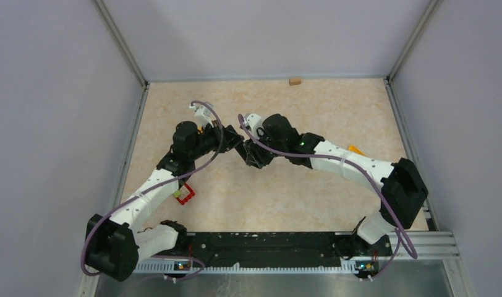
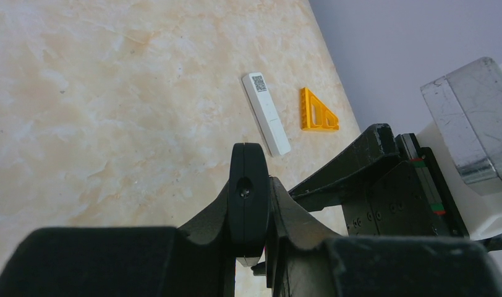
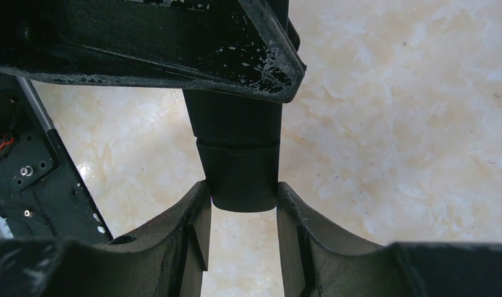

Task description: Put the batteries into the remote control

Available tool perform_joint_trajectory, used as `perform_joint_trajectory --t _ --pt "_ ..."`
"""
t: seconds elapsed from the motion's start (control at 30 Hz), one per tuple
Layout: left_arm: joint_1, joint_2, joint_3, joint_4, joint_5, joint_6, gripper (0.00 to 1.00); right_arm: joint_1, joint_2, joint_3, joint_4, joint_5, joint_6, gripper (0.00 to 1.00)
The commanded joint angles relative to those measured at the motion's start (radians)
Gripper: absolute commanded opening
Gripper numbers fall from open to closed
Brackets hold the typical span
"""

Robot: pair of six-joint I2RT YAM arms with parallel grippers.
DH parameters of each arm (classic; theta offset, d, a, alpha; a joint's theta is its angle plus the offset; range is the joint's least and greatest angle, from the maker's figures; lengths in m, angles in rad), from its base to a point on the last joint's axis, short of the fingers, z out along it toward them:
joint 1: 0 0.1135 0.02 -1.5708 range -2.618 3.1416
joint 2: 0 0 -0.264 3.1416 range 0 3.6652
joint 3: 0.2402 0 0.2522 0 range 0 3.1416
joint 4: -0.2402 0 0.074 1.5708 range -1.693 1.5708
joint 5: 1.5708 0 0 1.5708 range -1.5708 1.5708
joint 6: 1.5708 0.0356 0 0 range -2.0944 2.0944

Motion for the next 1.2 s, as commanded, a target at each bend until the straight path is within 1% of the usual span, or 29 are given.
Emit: perform_joint_trajectory --t 0.0,0.17,0.4,0.67,0.83,0.93,1.17 --pt "-0.007 -0.008 0.081 0.021 0.060 -0.056 0.00 0.013 0.022 0.055 0.026 -0.014 -0.011 0.40" --pt "-0.007 0.003 0.111 -0.002 0.088 -0.079 0.00 0.013 0.029 0.053 0.027 -0.013 -0.011 0.40" --pt "-0.007 0.017 0.098 0.020 0.178 -0.093 0.00 0.013 0.051 0.100 0.056 0.012 0.035 0.41" --pt "-0.008 0.031 0.093 -0.008 0.219 -0.151 0.00 0.013 0.098 0.146 0.100 0.040 0.098 0.41" --pt "-0.008 0.050 0.082 0.036 0.283 -0.233 0.00 0.013 0.093 0.123 0.182 0.063 0.136 0.41" --pt "-0.008 0.069 0.074 0.053 0.324 -0.255 0.00 0.012 0.071 0.099 0.231 0.070 0.140 0.41" --pt "-0.032 0.094 0.028 0.072 0.331 -0.269 0.00 0.012 0.091 0.141 0.242 0.101 0.132 0.41"
